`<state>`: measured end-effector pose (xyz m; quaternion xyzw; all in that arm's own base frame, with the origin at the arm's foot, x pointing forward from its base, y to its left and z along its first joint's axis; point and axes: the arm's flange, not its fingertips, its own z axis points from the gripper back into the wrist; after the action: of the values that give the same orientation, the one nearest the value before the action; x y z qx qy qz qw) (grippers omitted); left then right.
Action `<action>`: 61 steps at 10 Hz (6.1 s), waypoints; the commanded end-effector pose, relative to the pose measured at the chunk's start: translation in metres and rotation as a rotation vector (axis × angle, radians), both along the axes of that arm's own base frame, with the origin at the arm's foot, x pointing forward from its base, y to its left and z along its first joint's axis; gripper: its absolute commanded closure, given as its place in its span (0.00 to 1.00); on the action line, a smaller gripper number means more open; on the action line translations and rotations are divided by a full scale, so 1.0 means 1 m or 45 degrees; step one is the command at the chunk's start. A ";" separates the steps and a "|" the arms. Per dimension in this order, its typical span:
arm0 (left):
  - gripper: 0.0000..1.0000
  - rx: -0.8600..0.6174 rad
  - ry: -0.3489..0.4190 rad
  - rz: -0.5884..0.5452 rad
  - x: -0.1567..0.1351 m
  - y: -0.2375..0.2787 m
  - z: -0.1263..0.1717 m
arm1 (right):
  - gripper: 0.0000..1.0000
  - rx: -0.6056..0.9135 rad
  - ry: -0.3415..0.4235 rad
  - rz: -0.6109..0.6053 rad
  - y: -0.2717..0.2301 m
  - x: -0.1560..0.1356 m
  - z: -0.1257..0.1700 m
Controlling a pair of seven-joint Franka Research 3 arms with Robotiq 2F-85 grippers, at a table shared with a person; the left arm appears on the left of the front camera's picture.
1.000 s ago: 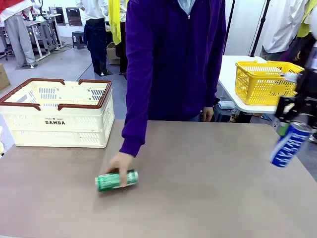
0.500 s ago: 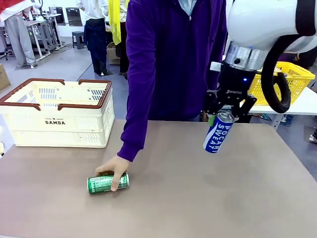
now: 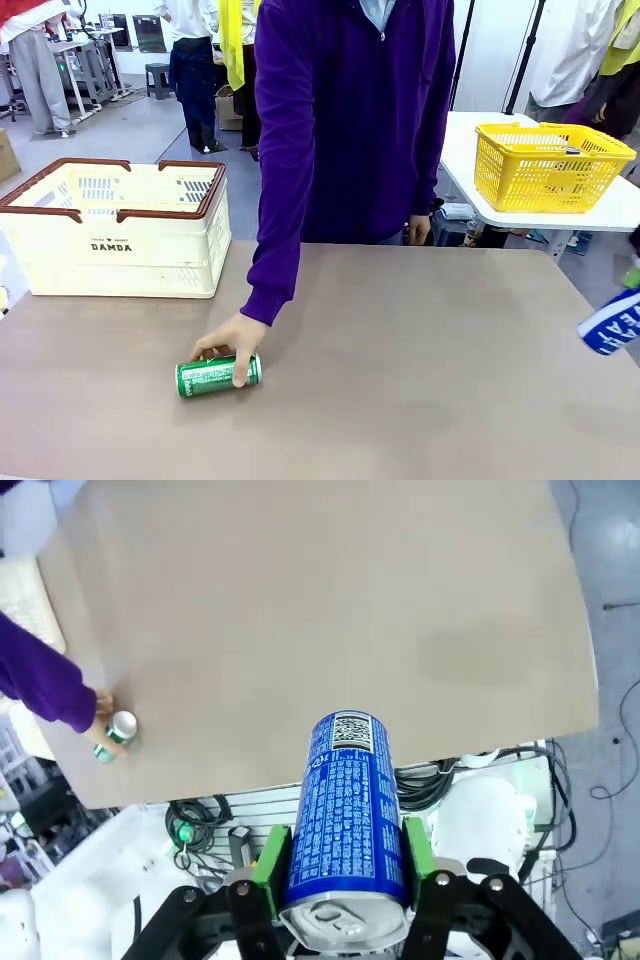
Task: Place the drinks into the Shopping basket.
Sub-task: Pick up one drink and place it into the Shopping basket.
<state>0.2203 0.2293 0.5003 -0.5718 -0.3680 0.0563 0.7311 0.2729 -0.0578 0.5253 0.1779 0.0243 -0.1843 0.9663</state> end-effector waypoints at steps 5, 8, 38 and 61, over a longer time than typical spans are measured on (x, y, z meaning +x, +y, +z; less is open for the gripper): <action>0.00 -0.012 -0.035 -0.001 0.000 0.000 0.002 | 1.00 -0.047 -0.034 0.187 0.089 0.053 0.005; 0.00 -0.012 -0.035 -0.001 0.000 0.000 0.002 | 1.00 -0.183 0.024 0.383 0.218 0.095 0.009; 0.00 -0.012 -0.035 -0.001 0.000 0.000 0.002 | 0.00 -0.434 0.275 0.807 0.478 0.209 -0.142; 0.00 -0.012 -0.035 -0.001 0.000 0.000 0.002 | 0.00 1.078 -0.229 -0.092 -0.127 0.030 -0.049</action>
<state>0.2207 0.2299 0.5007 -0.5722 -0.3671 0.0561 0.7312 0.3021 -0.1836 0.4718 0.5741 -0.0027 -0.1704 0.8009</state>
